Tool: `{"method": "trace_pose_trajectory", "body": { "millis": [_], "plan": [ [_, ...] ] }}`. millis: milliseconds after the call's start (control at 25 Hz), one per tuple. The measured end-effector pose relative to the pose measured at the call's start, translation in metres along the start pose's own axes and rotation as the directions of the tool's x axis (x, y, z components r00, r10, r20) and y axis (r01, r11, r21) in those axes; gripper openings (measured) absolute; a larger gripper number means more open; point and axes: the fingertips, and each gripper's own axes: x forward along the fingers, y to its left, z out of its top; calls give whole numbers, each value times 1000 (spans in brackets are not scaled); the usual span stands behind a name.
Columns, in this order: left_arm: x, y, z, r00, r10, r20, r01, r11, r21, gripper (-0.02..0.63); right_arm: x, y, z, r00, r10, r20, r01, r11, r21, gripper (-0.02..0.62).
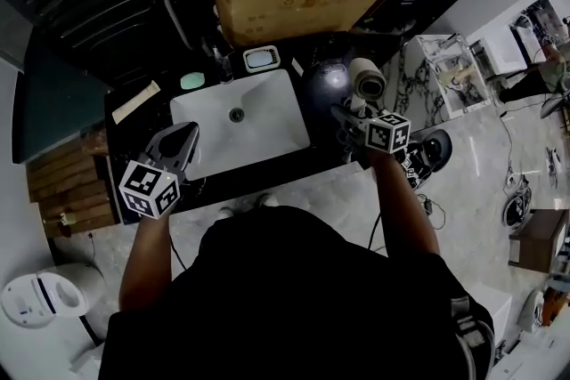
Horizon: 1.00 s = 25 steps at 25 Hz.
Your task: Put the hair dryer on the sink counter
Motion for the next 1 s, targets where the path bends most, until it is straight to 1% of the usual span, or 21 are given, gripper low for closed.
{"method": "trace_pose_trajectory", "body": {
  "millis": [160, 360, 680, 1000],
  "plan": [
    [2, 2, -5, 1000, 3, -4, -3, 1000, -8, 14, 9, -9, -14, 1000, -7, -27, 8, 1000, 22, 192],
    [4, 0, -11, 1000, 2, -12, -2, 1000, -15, 14, 13, -28, -33, 997, -38, -63, 41, 998, 57, 192],
    [4, 0, -17, 1000, 12, -10, -12, 1000, -26, 14, 12, -50, -63, 993, -55, -107, 70, 987, 147, 192],
    [5, 1, -23, 1000, 12, -15, -13, 999, -37, 14, 16, -65, -79, 981, -90, -169, 114, 984, 136, 192]
  ]
}}
